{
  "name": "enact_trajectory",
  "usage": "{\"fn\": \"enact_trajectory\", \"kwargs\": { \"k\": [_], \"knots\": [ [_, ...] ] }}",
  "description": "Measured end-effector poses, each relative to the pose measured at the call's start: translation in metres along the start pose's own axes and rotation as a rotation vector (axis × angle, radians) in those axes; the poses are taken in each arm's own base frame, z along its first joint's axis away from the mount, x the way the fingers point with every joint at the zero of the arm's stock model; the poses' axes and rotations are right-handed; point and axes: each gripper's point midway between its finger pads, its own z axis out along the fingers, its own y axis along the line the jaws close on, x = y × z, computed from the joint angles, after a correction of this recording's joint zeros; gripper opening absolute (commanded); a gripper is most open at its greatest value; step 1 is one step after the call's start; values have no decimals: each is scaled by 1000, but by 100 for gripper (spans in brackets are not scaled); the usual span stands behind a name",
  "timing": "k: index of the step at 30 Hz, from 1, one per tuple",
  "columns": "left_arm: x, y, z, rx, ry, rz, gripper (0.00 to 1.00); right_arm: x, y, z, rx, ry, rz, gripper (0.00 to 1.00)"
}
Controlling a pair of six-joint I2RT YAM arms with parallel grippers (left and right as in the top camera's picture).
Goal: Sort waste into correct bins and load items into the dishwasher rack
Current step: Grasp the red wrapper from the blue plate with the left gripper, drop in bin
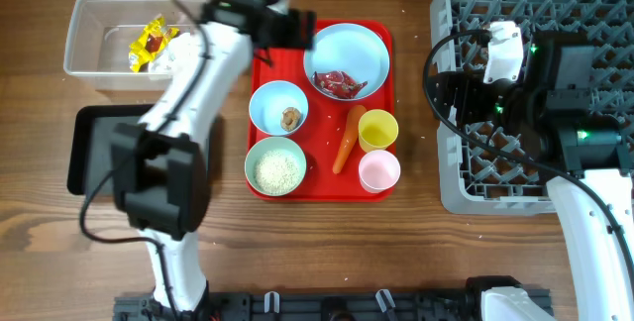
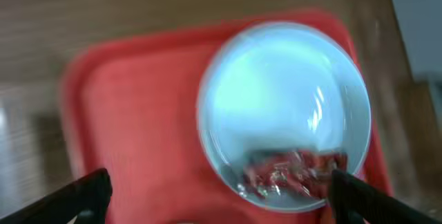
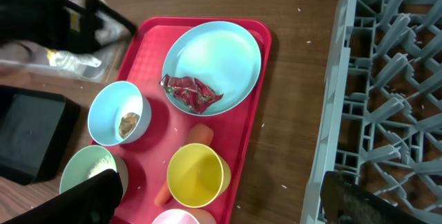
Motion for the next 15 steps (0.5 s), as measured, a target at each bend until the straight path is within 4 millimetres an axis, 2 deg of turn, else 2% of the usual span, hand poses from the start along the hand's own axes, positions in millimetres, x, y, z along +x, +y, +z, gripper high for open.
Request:
{"fn": "enact_trajectory", "kwargs": {
  "k": [2,4,7,10,12,13,15],
  "knots": [
    [24,-27,27,33,76,120,100,1,0,0,1,3,1,94],
    [39,-33,53,48,122,178,100,2,0,0,1,8,3,95],
    [57,-36,82,75,168,219,99,3,0,0,1,12,4,95],
    [69,-43,101,91,189,243,82,3,-1,0,5,12,5,94],
    [73,-54,105,104,192,269,49,3,-1,0,5,12,5,94],
    [75,-61,105,115,194,283,43,3,-1,0,7,12,5,94],
    [78,-68,106,126,197,297,41,3,-1,0,8,12,5,94]
  ]
}}
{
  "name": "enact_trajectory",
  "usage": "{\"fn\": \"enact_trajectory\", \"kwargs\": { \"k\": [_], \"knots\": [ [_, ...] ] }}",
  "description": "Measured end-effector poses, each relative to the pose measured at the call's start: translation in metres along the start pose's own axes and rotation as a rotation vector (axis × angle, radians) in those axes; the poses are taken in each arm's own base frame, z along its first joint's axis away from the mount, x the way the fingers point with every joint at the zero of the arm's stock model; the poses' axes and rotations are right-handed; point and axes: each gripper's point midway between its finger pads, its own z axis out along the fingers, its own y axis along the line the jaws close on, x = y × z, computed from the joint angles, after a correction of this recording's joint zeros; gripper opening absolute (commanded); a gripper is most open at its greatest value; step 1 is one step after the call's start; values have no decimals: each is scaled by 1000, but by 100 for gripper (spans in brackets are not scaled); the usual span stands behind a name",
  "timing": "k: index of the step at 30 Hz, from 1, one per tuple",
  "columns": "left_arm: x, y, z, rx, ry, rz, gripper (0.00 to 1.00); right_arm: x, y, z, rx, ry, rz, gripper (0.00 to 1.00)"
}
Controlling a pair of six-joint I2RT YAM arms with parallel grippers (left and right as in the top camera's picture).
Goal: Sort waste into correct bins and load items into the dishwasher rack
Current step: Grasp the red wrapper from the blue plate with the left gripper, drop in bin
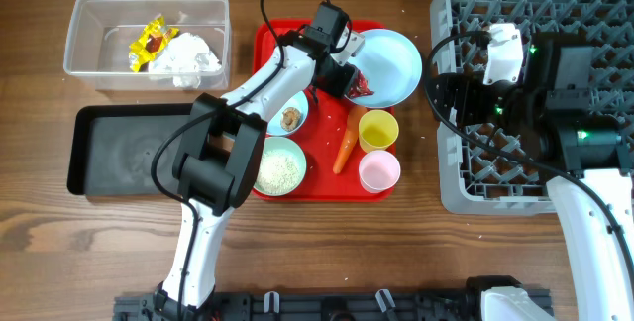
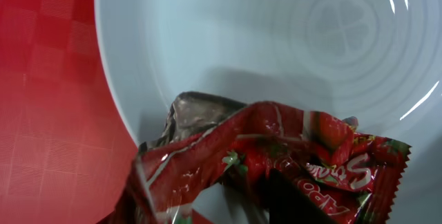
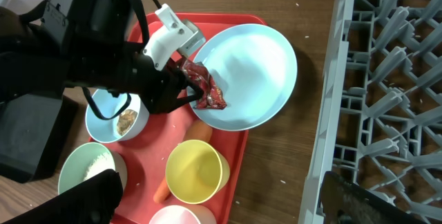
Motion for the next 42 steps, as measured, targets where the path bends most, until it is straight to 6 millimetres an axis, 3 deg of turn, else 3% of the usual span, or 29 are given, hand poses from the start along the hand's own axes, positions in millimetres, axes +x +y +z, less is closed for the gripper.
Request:
{"fn": "enact_trajectory", "kwargs": {
  "k": [4,6,15,17,19,21,25,29,33,36,38,39,40,42],
  "knots": [
    [1,2,1,-16,2,2,37,1,0,0,0,6,2,95],
    [1,15,0,-83,3,-16,43,3,0,0,0,10,4,95],
    [13,109,-24,-293,-4,-248,60,3,0,0,1,13,5,94],
    [2,110,-38,-306,-47,-246,63,3,0,0,1,13,5,95],
    [-27,100,-74,-306,-155,-229,66,3,0,0,1,13,5,94],
    [-44,88,-95,-290,-221,-211,70,3,0,0,1,13,5,94],
    [-44,61,-78,-226,-196,-177,73,3,0,0,1,14,5,94],
    [-31,52,-54,-208,-137,-164,66,4,0,0,1,18,6,95],
    [-11,56,-26,-207,-62,-172,55,6,0,0,1,24,9,95],
    [-7,56,-20,-207,-47,-173,51,7,0,0,1,27,10,95],
    [-7,56,-19,-206,-46,-189,38,7,0,0,1,29,11,95],
    [-5,56,-16,-202,-42,-196,27,8,0,0,2,33,12,95],
    [-3,55,-12,-195,-36,-203,9,10,0,0,1,38,14,95],
    [-2,56,-6,-191,-33,-209,4,10,0,0,2,40,14,95]
  ]
}}
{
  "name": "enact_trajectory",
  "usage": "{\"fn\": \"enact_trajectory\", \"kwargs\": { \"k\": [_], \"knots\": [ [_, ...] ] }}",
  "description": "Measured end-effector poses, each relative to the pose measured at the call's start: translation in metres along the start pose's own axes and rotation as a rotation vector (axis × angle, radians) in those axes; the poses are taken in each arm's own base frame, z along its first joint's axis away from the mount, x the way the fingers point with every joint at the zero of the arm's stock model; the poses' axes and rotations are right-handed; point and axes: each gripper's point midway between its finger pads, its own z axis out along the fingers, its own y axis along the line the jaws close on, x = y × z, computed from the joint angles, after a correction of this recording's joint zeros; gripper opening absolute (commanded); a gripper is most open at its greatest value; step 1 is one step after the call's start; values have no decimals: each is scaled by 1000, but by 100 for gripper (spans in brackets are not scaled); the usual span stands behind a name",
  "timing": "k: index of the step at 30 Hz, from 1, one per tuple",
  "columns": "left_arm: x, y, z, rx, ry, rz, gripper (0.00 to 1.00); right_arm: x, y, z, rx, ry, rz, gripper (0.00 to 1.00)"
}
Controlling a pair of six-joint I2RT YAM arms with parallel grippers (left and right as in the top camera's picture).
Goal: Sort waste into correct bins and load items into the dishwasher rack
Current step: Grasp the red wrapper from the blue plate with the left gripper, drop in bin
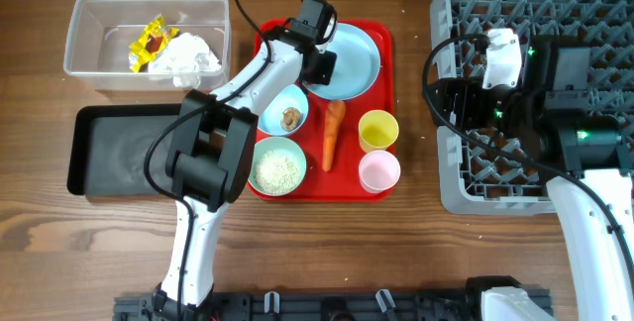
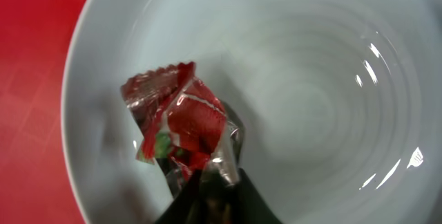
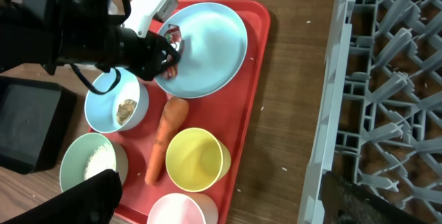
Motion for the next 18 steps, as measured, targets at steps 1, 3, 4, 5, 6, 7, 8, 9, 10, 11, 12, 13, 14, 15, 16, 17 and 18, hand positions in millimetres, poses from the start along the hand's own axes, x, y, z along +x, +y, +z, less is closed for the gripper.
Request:
{"fn": "enact_trajectory", "kwargs": {
  "k": [1,3,4,5,6,7,8,9,10,11,12,13,14,15,16,17,18],
  "knots": [
    [-1,-1,0,4,-4,-5,4,0,0,0,0,1,0,95],
    [0,-1,0,8,0,-19,4,0,0,0,0,1,1,95],
    [2,-2,-2,10,11,-26,4,0,0,0,0,1,0,95],
    [4,-2,-6,11,23,-29,4,0,0,0,0,1,1,95],
    [3,-2,-11,12,23,-31,4,0,0,0,0,2,1,95],
    [-1,-2,-24,12,14,-34,4,0,0,0,0,2,1,95],
    [-11,-2,-38,15,-17,-36,4,0,0,0,0,1,1,95],
    [-21,1,-57,11,-57,-42,4,0,0,0,0,1,1,95],
    [-33,11,-84,-6,-107,-57,4,0,0,0,0,1,0,95],
    [-53,32,-125,-34,-193,-90,4,0,0,0,0,1,1,95],
    [-64,53,-155,-65,-250,-124,4,0,0,0,0,1,0,95],
    [-71,83,-183,-106,-297,-170,4,0,0,0,0,1,0,95],
    [-72,120,-203,-157,-329,-230,4,0,0,0,0,1,0,95],
    [-67,148,-208,-196,-327,-275,4,0,0,0,0,1,0,95],
    [-56,179,-205,-234,-303,-328,21,0,0,0,0,1,0,95],
    [-49,200,-199,-257,-285,-362,36,0,0,0,0,0,0,95],
    [-43,215,-192,-271,-267,-384,91,0,0,0,0,0,0,95]
  ]
}}
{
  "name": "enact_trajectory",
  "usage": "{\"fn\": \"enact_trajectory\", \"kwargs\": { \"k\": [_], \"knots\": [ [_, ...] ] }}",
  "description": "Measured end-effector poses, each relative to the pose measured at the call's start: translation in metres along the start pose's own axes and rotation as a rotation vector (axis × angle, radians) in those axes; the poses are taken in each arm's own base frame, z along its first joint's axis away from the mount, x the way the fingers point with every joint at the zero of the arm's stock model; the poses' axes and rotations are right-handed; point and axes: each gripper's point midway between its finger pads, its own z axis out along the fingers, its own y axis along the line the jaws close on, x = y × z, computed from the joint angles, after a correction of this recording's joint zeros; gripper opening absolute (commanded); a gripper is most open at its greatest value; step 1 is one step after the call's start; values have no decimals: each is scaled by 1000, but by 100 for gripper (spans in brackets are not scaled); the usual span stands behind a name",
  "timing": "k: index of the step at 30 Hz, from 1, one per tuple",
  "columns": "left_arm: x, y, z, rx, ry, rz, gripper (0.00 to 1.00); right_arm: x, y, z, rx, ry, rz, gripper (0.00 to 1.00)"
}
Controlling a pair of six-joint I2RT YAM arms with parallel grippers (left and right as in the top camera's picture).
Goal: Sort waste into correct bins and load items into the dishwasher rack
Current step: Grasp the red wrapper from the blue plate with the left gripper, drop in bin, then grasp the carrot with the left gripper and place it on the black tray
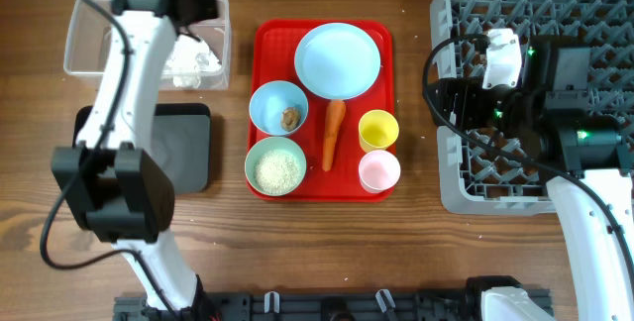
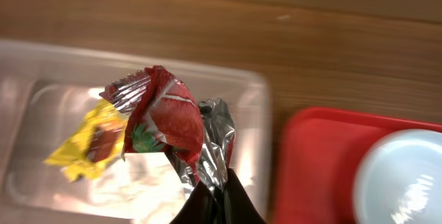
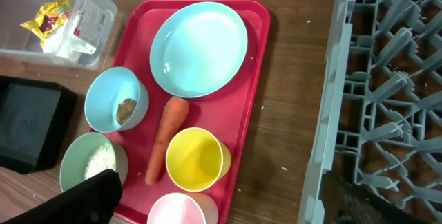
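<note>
My left gripper (image 2: 214, 200) is shut on a red and silver strawberry wrapper (image 2: 166, 117) and holds it above the clear waste bin (image 2: 41, 79), near the bin's right end (image 1: 220, 34). A yellow wrapper (image 2: 83, 144) and white paper lie inside. The light blue plate (image 1: 338, 60) on the red tray (image 1: 386, 83) is empty. My right gripper (image 3: 217, 179) hangs wide open and empty at the left edge of the grey dishwasher rack (image 1: 535, 93), above the tray's right side.
The tray also holds a blue bowl (image 1: 278, 108) with a food scrap, a green bowl (image 1: 275, 165) of rice, a carrot (image 1: 333, 135), a yellow cup (image 1: 377, 130) and a pink cup (image 1: 378, 171). A black bin (image 1: 183, 148) sits left of the tray.
My left gripper, then shut on the wrapper inside the blue plate, now holds it over the clear bin at the far left. The plate is left empty. The right arm has not moved.
My left gripper stood open above the plate with the wrapper in it. Then it was down at the wrapper, with the plate pushed right, over the tray's edge. Later the plate lay back on the tray with the wrapper gripped; now the wrapper hangs over the clear bin.
</note>
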Motion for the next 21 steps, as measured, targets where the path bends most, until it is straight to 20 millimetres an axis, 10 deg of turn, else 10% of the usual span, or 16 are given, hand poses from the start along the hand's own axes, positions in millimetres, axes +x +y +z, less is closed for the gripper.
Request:
{"fn": "enact_trajectory", "kwargs": {
  "k": [3,8,11,16,21],
  "knots": [
    [25,50,50,-62,98,-80,100,0,0,0,0,0,0,95],
    [40,53,69,-45,143,-95,97,0,0,0,0,1,1,95],
    [63,11,42,63,250,-57,83,1,0,0,0,4,1,95],
    [147,-138,-40,261,481,243,86,1,0,0,0,3,1,95],
    [217,-211,-43,317,533,314,82,1,0,0,0,4,2,95]
  ]
}}
